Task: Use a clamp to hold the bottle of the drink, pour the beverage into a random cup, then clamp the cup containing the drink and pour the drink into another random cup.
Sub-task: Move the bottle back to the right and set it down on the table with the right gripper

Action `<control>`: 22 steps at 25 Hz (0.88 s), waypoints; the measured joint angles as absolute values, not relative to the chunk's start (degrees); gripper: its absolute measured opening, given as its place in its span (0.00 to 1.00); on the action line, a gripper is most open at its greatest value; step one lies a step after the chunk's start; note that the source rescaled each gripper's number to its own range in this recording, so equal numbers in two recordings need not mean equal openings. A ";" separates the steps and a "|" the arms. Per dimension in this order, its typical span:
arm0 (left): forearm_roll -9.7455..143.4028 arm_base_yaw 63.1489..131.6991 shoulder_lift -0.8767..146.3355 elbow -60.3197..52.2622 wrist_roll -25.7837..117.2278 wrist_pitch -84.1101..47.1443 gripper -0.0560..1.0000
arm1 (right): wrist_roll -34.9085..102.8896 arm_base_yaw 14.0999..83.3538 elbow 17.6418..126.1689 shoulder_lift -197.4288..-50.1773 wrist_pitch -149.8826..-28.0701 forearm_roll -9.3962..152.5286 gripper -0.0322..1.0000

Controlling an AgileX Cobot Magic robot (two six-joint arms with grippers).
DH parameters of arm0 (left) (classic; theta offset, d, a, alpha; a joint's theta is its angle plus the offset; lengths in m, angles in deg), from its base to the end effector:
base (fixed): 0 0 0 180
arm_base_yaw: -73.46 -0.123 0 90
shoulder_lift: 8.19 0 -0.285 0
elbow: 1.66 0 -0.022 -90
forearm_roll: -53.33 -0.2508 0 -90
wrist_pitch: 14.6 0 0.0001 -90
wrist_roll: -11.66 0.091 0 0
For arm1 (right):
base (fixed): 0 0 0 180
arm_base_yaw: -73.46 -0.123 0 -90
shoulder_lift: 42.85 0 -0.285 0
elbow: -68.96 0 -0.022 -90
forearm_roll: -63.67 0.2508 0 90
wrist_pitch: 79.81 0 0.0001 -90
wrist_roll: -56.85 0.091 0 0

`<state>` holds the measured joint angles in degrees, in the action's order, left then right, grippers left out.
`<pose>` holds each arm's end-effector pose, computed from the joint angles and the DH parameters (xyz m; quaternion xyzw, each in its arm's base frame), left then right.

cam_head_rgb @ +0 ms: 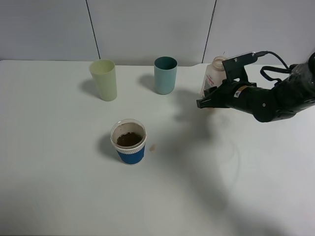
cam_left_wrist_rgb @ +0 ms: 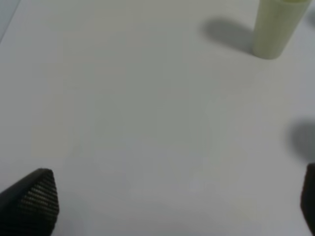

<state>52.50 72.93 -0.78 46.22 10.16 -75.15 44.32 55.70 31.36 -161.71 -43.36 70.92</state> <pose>-0.0071 0.0011 0.2809 -0.0153 0.8471 0.0027 0.5311 0.3223 0.0961 0.1057 -0.1652 0.8507 0.0157 0.4987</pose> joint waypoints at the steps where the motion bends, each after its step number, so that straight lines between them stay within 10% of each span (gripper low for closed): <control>1: 52.50 72.93 -0.78 46.22 10.16 -75.15 1.00 | 44.32 55.81 31.36 -161.71 -43.42 71.48 0.03; 22: 52.50 72.93 -0.78 46.22 10.16 -75.15 1.00 | 44.32 55.97 31.36 -161.71 -45.88 75.79 0.03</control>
